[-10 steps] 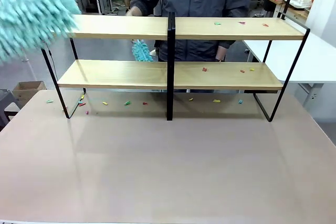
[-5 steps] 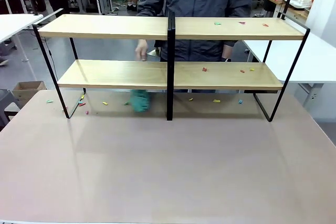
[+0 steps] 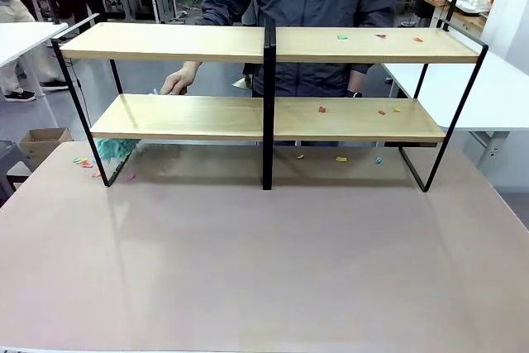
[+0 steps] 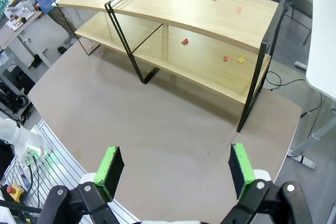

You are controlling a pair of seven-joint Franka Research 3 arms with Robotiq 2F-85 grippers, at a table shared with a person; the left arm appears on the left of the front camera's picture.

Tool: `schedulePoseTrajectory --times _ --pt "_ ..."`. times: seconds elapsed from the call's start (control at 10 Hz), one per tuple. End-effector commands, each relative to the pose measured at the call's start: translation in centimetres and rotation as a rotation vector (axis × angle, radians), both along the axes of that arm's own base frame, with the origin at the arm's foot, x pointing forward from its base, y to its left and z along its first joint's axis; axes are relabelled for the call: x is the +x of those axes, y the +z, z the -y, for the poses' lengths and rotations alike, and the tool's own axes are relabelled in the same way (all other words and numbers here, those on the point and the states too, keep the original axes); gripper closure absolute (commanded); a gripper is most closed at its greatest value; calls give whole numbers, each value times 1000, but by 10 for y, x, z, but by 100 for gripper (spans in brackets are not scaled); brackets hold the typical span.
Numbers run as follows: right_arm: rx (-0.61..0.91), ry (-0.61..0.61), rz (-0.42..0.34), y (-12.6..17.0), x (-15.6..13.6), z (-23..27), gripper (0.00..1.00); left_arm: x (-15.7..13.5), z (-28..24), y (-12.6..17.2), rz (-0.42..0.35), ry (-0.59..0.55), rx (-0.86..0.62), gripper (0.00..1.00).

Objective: Clean the shelves.
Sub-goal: Clean another randomly selected level of the Shelf with the Duster.

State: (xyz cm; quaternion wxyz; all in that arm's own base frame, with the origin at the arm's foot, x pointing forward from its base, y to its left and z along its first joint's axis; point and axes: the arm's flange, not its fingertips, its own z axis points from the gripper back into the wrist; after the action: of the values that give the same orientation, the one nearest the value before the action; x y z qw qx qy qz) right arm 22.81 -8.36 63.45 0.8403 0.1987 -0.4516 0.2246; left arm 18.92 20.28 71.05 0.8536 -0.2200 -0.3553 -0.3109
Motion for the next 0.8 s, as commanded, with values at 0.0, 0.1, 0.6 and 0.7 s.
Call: schedulePoseTrajectory --times 0.0,0.1,0.6,0.7 --pt "4 10 0 0 -1 -1 0 1 2 1 27 -19 -9 88" --pt "4 10 0 0 -1 -1 0 1 2 1 27 -19 -9 88" --pt "4 10 0 0 -1 -1 0 1 2 1 27 -19 -9 88" --pt "4 10 0 0 -1 -1 0 1 2 1 27 -19 -9 88"
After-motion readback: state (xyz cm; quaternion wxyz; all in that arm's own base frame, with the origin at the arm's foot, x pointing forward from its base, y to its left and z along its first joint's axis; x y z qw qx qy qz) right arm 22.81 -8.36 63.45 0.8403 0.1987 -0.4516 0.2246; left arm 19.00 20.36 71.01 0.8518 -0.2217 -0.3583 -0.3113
